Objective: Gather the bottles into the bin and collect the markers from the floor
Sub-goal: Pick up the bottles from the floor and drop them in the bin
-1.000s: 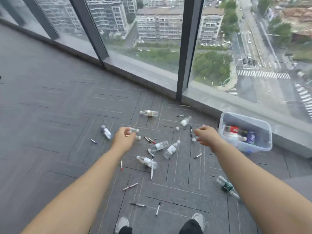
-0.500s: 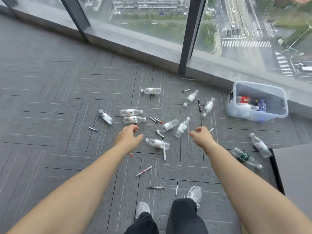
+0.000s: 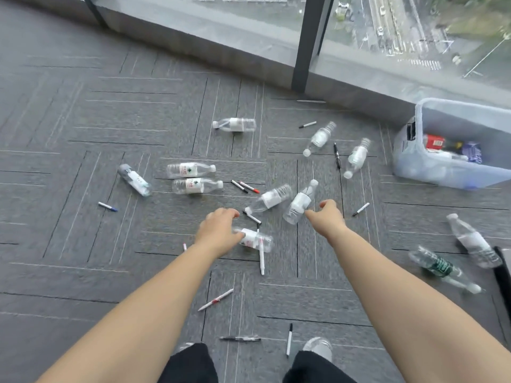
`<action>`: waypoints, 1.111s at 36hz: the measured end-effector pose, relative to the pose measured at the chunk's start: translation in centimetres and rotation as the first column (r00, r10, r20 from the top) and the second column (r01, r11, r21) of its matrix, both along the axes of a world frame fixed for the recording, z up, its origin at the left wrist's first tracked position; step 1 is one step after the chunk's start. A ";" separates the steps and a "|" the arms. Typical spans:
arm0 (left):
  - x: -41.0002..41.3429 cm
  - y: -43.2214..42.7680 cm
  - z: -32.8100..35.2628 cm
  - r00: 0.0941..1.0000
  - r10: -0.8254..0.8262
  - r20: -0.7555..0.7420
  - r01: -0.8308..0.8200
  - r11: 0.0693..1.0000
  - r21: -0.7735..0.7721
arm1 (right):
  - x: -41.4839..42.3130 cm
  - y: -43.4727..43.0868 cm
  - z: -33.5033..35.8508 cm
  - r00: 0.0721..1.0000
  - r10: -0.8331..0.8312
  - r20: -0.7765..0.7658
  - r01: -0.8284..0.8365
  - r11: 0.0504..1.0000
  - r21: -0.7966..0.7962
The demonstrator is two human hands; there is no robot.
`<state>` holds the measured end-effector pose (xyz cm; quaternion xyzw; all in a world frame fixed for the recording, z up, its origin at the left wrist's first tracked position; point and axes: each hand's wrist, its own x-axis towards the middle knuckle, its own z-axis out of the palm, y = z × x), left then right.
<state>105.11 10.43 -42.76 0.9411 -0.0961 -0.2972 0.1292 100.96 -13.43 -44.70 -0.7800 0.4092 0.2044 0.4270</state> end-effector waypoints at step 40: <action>7.0 -1.7 -20.5 0.992 -0.106 0.074 0.108 0.994 -0.023 | 6.6 -0.6 -21.4 0.992 -0.015 0.128 0.031 0.992 -0.124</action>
